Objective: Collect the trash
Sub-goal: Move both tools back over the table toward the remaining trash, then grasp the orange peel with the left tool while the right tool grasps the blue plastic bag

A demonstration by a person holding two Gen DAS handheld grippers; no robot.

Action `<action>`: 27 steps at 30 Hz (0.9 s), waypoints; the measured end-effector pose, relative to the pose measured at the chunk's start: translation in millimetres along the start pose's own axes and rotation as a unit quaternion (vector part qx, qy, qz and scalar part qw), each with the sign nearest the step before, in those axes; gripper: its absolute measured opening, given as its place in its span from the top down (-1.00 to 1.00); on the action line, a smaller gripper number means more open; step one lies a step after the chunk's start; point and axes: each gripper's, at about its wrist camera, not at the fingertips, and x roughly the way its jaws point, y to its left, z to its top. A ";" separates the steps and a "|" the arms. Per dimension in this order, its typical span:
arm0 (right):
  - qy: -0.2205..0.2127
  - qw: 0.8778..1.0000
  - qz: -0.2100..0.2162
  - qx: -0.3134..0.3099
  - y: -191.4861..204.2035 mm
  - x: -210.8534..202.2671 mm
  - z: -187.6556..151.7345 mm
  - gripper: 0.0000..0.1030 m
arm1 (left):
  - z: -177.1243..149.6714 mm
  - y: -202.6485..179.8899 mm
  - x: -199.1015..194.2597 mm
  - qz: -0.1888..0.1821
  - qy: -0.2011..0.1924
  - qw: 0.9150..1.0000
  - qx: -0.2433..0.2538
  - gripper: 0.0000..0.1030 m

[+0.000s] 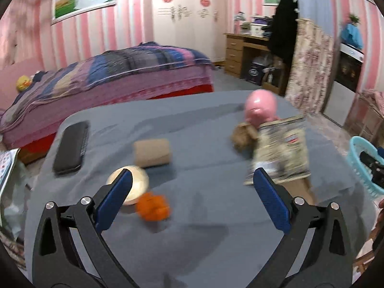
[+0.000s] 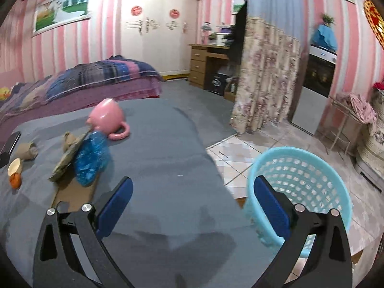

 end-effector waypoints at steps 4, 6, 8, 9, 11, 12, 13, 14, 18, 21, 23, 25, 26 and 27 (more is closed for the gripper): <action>0.011 1.000 0.018 -0.011 21.9 5.2 -4.0 -0.92 | -14.6 31.0 6.1 0.020 0.016 1.000 -0.008 -0.89; 0.024 0.999 0.032 -0.012 33.3 11.8 -6.9 -0.92 | -22.2 44.9 9.5 0.026 0.023 0.999 -0.014 -0.89; 0.037 0.999 0.037 -0.012 38.7 17.0 -8.1 -0.92 | -30.2 57.1 14.0 0.030 0.031 0.999 -0.023 -0.89; 0.042 0.998 0.037 -0.012 42.5 19.4 -9.3 -0.92 | -32.7 61.2 17.2 0.033 0.035 0.999 -0.026 -0.89; 0.061 0.997 0.043 -0.009 50.6 27.1 -9.9 -0.92 | -36.8 69.1 24.8 0.040 0.042 0.998 -0.030 -0.89; 0.065 0.997 0.047 -0.005 53.3 29.9 -9.8 -0.92 | -37.9 71.8 27.7 0.043 0.044 0.998 -0.030 -0.89; 0.069 0.996 0.054 0.003 56.0 32.5 -10.6 -0.92 | -38.7 74.2 30.6 0.045 0.045 0.998 -0.029 -0.89; 0.074 0.995 0.064 0.011 58.7 35.7 -11.2 -0.92 | -38.2 75.4 33.3 0.047 0.047 0.997 -0.028 -0.89; 0.082 0.993 0.084 0.005 76.0 43.6 -13.0 -0.92 | -39.2 74.1 42.0 0.027 0.063 0.997 -0.031 -0.89; 0.074 0.994 0.075 -0.018 89.0 45.2 -14.3 -0.91 | -38.9 62.0 45.8 0.012 0.068 0.997 -0.026 -0.79; 0.071 0.994 0.079 -0.017 93.3 46.2 -14.4 -0.91 | -39.7 54.2 49.7 -0.003 0.078 0.997 -0.025 -0.58; 0.071 0.993 0.089 -0.012 95.4 47.8 -12.5 -0.91 | -40.3 44.4 54.6 -0.017 0.089 0.996 -0.020 -0.43; 0.071 0.993 0.091 -0.012 96.5 48.3 -12.3 -0.91 | -40.6 41.0 57.6 -0.021 0.093 0.995 -0.018 -0.36; 0.072 0.993 0.093 -0.015 99.6 50.4 -11.2 -0.90 | -40.2 38.7 60.3 -0.025 0.097 0.995 -0.017 -0.32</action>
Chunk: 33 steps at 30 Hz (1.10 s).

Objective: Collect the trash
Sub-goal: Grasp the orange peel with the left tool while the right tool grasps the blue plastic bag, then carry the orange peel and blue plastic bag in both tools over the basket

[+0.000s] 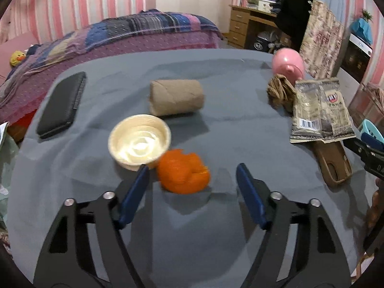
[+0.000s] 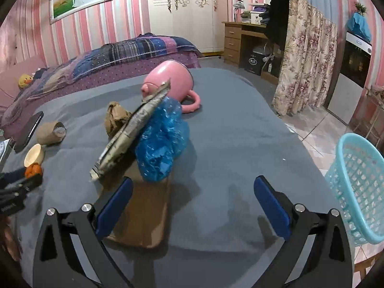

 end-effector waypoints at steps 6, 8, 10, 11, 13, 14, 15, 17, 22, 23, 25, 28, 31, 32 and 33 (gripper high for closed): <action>0.013 0.999 0.015 -0.028 16.2 18.6 12.4 -0.40 | 9.8 -4.3 10.6 -0.002 0.009 1.000 -0.006 0.01; 0.017 0.999 0.020 -0.032 16.6 23.0 14.8 -0.21 | 12.4 -3.8 14.0 -0.005 0.014 1.000 -0.007 0.32; 0.022 0.998 0.045 -0.034 17.2 26.6 16.1 0.35 | 14.1 -3.8 14.4 -0.007 0.013 1.000 -0.006 0.38; 0.023 0.998 0.051 -0.034 16.0 27.4 17.3 0.50 | 14.3 -4.0 13.7 -0.007 0.011 1.000 -0.005 0.43; 0.012 0.998 0.059 -0.025 10.9 22.2 17.9 0.65 | 14.8 -5.4 11.5 -0.003 0.007 1.000 0.000 0.47; 0.007 0.998 0.061 -0.021 8.8 19.4 17.6 0.72 | 15.2 -6.6 10.2 -0.003 0.006 1.000 0.001 0.48; 0.003 0.998 0.062 -0.019 8.4 18.5 17.4 0.75 | 15.9 -7.8 9.2 -0.004 0.004 1.000 0.003 0.48; -0.007 0.998 0.056 -0.018 1.4 10.9 18.3 0.78 | 17.1 -11.8 6.4 -0.008 0.003 1.000 0.006 0.50; -0.014 0.999 0.044 0.003 -26.7 -4.5 16.4 0.79 | 21.1 -30.4 -9.9 -0.021 -0.019 0.999 0.016 0.50; -0.015 0.999 0.040 0.005 -33.5 -8.5 14.8 0.79 | 21.7 -34.2 -12.8 -0.023 -0.023 0.999 0.018 0.50; -0.017 0.999 0.032 0.008 -45.1 -16.5 11.6 0.79 | 24.3 -43.2 -18.6 -0.026 -0.031 0.999 0.022 0.50; -0.020 0.999 0.026 0.012 -58.8 -26.5 9.0 0.79 | 28.6 -54.8 -25.3 -0.036 -0.039 0.998 0.024 0.50; -0.025 0.999 0.023 0.012 -70.3 -37.0 5.8 0.79 | 33.1 -70.0 -30.5 -0.042 -0.047 0.997 0.033 0.51; -0.027 0.999 0.021 0.009 -73.4 -40.5 4.5 0.79 | 34.2 -74.2 -31.9 -0.045 -0.049 0.997 0.035 0.51; -0.028 0.999 0.020 0.008 -75.9 -42.7 3.3 0.79 | 35.4 -79.9 -33.7 -0.049 -0.052 0.997 0.038 0.51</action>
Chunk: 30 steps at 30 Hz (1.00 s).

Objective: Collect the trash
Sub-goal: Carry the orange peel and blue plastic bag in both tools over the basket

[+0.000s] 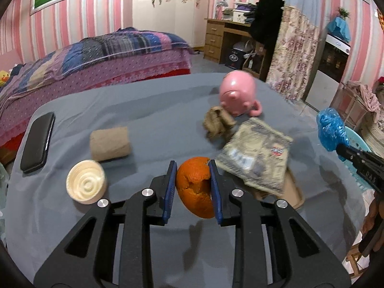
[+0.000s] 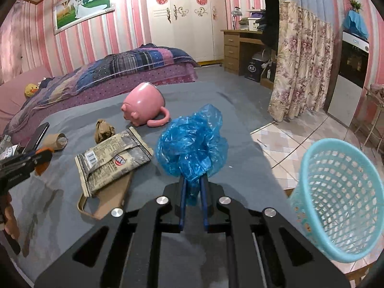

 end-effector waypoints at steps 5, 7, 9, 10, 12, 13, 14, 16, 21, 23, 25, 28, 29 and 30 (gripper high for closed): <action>0.001 1.000 -0.005 -0.005 -18.1 -10.7 -7.0 0.79 | 7.1 -24.1 -5.1 -0.014 -0.013 1.000 0.010 0.50; 0.001 1.000 -0.003 -0.001 -26.7 -14.3 -9.2 0.79 | 8.9 -32.6 -5.0 -0.019 -0.015 1.000 0.012 0.51; 0.001 1.000 -0.001 0.004 -35.0 -17.0 -11.4 0.79 | 9.6 -40.6 -3.7 -0.021 -0.015 1.000 0.017 0.51; 0.001 1.000 0.000 0.005 -36.0 -17.7 -12.2 0.79 | 9.4 -44.1 -3.0 -0.022 -0.015 0.999 0.019 0.51; 0.000 1.000 0.003 0.008 -40.8 -18.0 -13.0 0.79 | 8.2 -49.0 -2.2 -0.025 -0.015 0.999 0.024 0.51; 0.000 1.000 0.003 0.008 -41.3 -18.0 -13.5 0.79 | 7.4 -51.0 -1.6 -0.026 -0.016 0.999 0.025 0.51; 0.000 1.000 0.004 0.009 -42.3 -17.7 -13.6 0.79 | 7.2 -52.6 -0.6 -0.026 -0.015 0.999 0.025 0.51; -0.002 1.000 0.005 0.011 -43.3 -18.0 -13.7 0.79 | 7.5 -56.6 1.9 -0.026 -0.013 0.999 0.027 0.51; -0.011 1.000 -0.010 0.021 -49.7 -24.5 -11.0 0.79 | 21.8 -74.2 -0.2 -0.033 -0.027 0.998 0.035 0.51; -0.017 0.999 -0.027 0.032 -60.3 -28.8 -9.5 0.79 | 31.0 -86.8 -1.8 -0.042 -0.037 0.998 0.038 0.51; -0.022 0.998 -0.046 0.044 -72.9 -33.5 -8.0 0.79 | 39.5 -100.3 -1.2 -0.053 -0.043 0.997 0.043 0.51; -0.030 0.994 -0.085 0.060 -98.1 -42.4 -5.7 0.79 | 49.9 -128.0 0.7 -0.070 -0.054 0.994 0.059 0.51; -0.032 0.992 -0.098 0.068 -110.3 -45.7 -5.4 0.79 | 52.9 -138.2 1.6 -0.078 -0.057 0.993 0.064 0.51; -0.034 0.991 -0.105 0.074 -118.9 -47.7 -5.0 0.79 | 54.4 -148.4 2.8 -0.085 -0.059 0.992 0.068 0.51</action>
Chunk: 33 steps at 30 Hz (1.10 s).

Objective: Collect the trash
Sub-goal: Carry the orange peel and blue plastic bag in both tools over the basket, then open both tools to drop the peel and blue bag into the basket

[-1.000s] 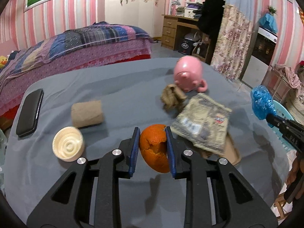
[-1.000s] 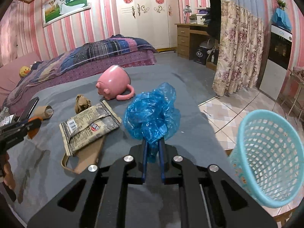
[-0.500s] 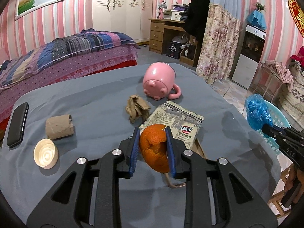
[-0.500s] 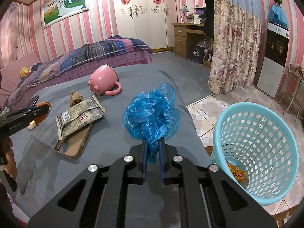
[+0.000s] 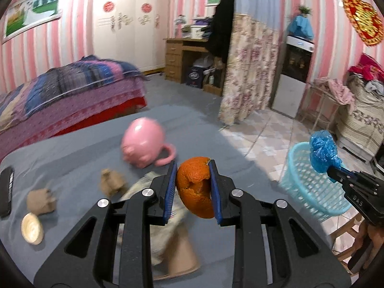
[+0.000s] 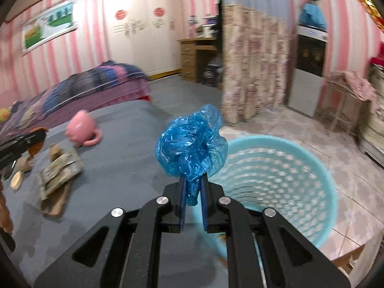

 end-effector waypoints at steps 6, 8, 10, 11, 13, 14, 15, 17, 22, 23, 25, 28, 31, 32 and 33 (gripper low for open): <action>-0.009 0.997 -0.066 0.037 -61.1 -5.0 3.8 0.79 | 5.6 -57.7 17.6 -0.054 -0.003 0.998 0.032 0.51; -0.010 0.996 -0.080 0.047 -74.9 -6.2 2.8 0.79 | 5.1 -77.7 25.1 -0.069 -0.002 0.997 0.045 0.51; -0.010 0.994 -0.089 0.057 -87.0 -8.0 1.5 0.79 | 3.9 -95.7 33.5 -0.085 0.004 0.995 0.055 0.51; -0.010 0.994 -0.094 0.063 -94.6 -8.6 1.0 0.79 | 3.3 -105.0 37.7 -0.094 0.007 0.994 0.060 0.51; -0.010 0.992 -0.101 0.074 -106.4 -10.0 -0.2 0.79 | 2.2 -120.9 43.9 -0.107 0.011 0.992 0.069 0.51; -0.010 0.992 -0.103 0.077 -111.5 -10.0 0.5 0.79 | 1.4 -129.1 46.1 -0.112 0.011 0.991 0.076 0.51; -0.009 0.991 -0.106 0.081 -116.3 -10.2 0.0 0.79 | 0.3 -136.4 47.2 -0.118 0.011 0.990 0.083 0.51; -0.008 0.990 -0.110 0.084 -124.3 -11.0 -1.2 0.79 | -2.6 -146.9 48.7 -0.130 0.012 0.987 0.091 0.51; -0.005 0.989 -0.116 0.092 -139.0 -11.7 -4.3 0.79 | -13.1 -166.8 50.9 -0.157 0.013 0.981 0.112 0.51; -0.006 0.989 -0.116 0.095 -141.0 -12.7 -4.5 0.79 | -14.8 -168.7 51.1 -0.161 0.013 0.980 0.114 0.51; -0.007 0.989 -0.116 0.096 -142.3 -13.9 -5.2 0.79 | -15.9 -175.1 55.2 -0.163 0.015 0.979 0.119 0.51; -0.005 0.989 -0.118 0.094 -141.0 -14.6 -6.7 0.79 | -12.2 -183.1 62.9 -0.164 0.014 0.979 0.123 0.51; 0.000 0.988 -0.119 0.097 -139.6 -10.9 -7.6 0.79 | -6.0 -191.9 73.1 -0.167 0.012 0.978 0.123 0.51; 0.004 0.988 -0.121 0.098 -138.3 -9.0 -8.5 0.79 | -4.4 -195.2 78.1 -0.168 0.015 0.978 0.122 0.51; 0.009 0.988 -0.124 0.097 -136.8 -6.6 -8.9 0.79 | -2.8 -199.7 83.8 -0.170 0.019 0.978 0.122 0.51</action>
